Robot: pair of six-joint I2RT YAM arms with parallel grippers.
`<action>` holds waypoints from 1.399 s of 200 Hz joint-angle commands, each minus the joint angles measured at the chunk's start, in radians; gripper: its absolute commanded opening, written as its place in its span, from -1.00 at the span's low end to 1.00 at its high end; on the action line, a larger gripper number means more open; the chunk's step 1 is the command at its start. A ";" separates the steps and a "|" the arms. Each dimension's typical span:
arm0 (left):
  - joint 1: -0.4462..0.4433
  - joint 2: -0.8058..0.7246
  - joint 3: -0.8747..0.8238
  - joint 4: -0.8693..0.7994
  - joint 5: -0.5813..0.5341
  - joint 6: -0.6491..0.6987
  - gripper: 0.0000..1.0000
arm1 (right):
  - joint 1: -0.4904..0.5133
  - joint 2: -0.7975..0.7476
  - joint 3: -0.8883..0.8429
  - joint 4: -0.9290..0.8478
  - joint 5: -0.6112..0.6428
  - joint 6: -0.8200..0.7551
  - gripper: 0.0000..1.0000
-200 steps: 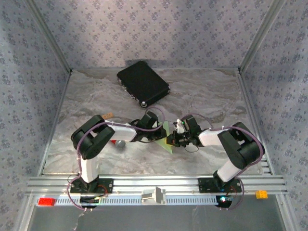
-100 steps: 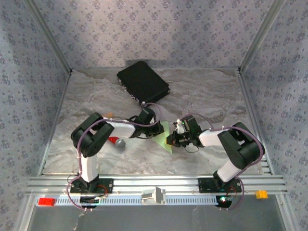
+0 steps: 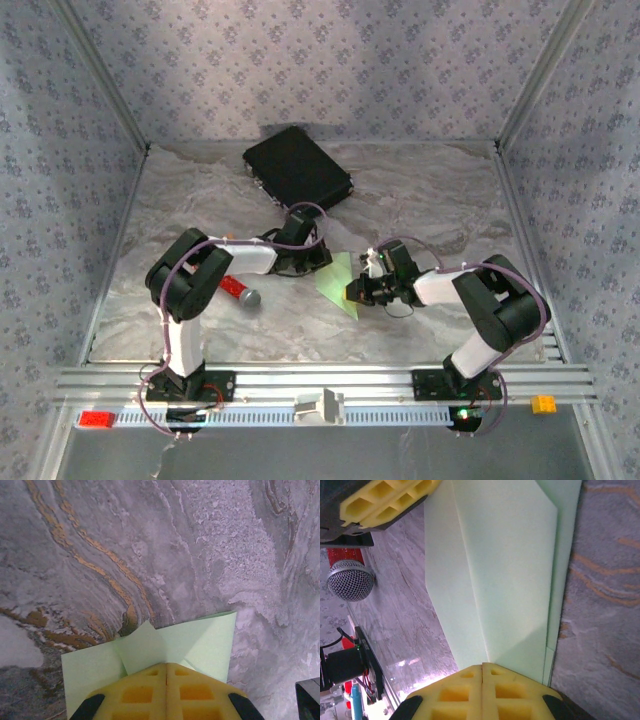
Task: Fold a paper plane with a square sheet of paper (pick it up from the middle)
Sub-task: Fourth fold the wing at the center of the table.
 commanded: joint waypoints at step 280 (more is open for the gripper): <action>0.038 -0.034 0.026 -0.132 -0.202 0.148 -0.89 | -0.001 0.002 -0.114 -0.173 -0.001 -0.032 -1.00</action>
